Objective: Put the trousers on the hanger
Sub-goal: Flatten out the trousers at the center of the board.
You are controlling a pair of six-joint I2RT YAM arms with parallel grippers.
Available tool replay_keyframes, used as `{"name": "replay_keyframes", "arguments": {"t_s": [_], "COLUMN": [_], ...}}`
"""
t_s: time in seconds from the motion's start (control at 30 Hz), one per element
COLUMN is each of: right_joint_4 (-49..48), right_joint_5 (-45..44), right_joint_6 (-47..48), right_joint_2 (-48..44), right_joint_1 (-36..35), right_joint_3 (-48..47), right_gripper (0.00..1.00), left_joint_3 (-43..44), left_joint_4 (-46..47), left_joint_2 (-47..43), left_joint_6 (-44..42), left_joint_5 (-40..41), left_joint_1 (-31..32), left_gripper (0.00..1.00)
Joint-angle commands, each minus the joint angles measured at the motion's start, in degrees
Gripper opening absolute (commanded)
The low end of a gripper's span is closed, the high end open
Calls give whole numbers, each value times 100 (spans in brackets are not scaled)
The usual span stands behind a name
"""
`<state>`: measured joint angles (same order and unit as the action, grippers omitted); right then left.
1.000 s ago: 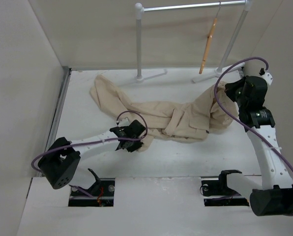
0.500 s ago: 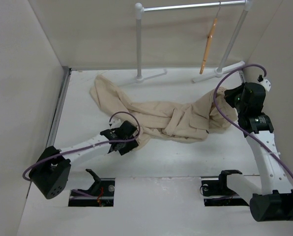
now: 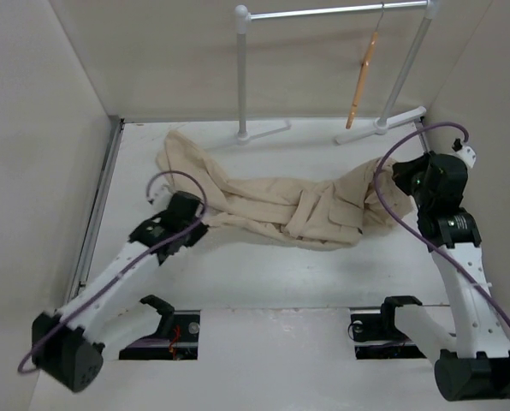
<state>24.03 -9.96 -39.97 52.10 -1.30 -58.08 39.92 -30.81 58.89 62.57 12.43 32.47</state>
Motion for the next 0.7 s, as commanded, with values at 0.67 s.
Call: {"name": "replay_keyframes", "arguments": {"t_s": [0.67], "right_joint_4": [1876], "right_joint_5": [-771], "right_joint_6": [94], "right_joint_2": [-1860], "right_joint_1": [-340], "right_joint_3": [-415], "right_gripper": [1], "left_joint_3": [4726], "left_joint_4": [-1138], "left_joint_2": [-844], "left_joint_6": [-1870], "left_joint_5": [1392], "left_joint_1": [-3946], "left_gripper": [3]}}
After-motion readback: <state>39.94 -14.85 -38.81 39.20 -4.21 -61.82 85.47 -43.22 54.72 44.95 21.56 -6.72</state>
